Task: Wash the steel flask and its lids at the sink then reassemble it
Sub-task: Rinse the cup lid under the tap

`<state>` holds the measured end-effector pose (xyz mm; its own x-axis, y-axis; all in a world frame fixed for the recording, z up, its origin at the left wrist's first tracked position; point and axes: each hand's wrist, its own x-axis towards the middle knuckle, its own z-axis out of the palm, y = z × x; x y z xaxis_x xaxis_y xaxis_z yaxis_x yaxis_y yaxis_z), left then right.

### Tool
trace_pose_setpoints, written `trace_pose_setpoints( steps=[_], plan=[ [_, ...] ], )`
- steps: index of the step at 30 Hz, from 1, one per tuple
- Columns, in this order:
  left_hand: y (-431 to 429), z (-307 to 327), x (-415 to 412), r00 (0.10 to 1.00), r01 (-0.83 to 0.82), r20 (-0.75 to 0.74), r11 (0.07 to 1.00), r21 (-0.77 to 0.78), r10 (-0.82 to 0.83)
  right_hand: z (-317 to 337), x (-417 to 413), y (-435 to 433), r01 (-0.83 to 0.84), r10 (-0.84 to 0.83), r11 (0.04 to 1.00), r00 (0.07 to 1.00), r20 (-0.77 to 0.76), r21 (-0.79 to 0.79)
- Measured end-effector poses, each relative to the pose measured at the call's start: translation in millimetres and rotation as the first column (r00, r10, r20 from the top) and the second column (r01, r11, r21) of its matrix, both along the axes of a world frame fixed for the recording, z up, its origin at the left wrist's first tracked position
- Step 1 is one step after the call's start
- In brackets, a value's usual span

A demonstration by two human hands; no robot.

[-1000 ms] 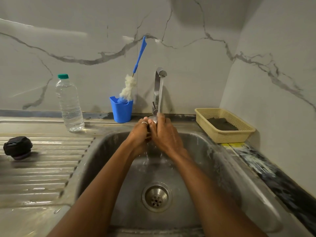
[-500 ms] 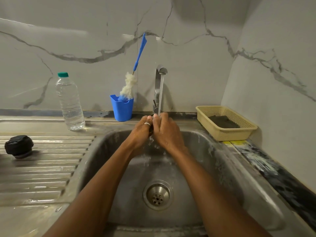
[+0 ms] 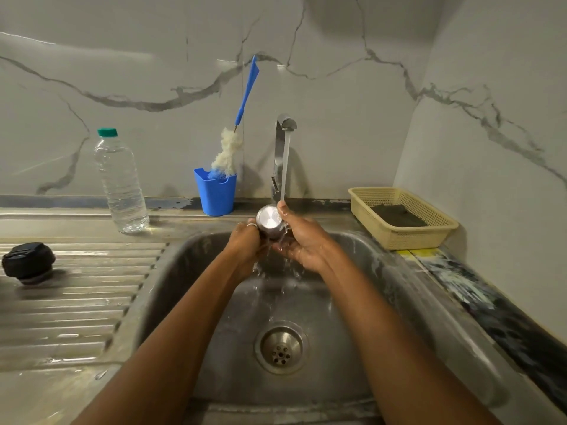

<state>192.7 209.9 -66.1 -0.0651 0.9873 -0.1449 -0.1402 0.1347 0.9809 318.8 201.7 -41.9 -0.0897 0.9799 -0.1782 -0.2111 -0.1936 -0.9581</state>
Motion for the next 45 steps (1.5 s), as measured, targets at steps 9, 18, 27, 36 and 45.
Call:
trace_pose_setpoints(
  steps=[9, 18, 27, 36, 45],
  plan=[
    [-19, 2, 11, 0.901, 0.047, -0.417, 0.927, 0.371, 0.121, 6, 3, 4, 0.045, -0.056, 0.998, 0.968, -0.244, -0.050],
    [-9, 1, 0, 0.862, 0.145, -0.504, 0.920, 0.365, 0.064, 8, 8, 4, 0.074, -0.075, 0.997, 0.993, 0.093, 0.008],
    [-4, -6, 7, 0.799, 0.256, -0.601, 0.892, 0.372, 0.022, 7, -1, 6, 0.144, -0.147, 0.989, 0.961, 0.236, 0.031],
    [12, -5, 12, 0.956, 0.054, -0.290, 0.998, 0.043, -0.039, 1, -10, -1, -0.018, -0.094, 0.971, 0.887, 0.453, 0.237],
    [5, -4, 13, 0.997, 0.063, 0.037, 0.998, -0.005, -0.063, -4, -12, -3, -0.164, -0.043, 0.940, 0.812, 0.582, 0.299]
  ],
)
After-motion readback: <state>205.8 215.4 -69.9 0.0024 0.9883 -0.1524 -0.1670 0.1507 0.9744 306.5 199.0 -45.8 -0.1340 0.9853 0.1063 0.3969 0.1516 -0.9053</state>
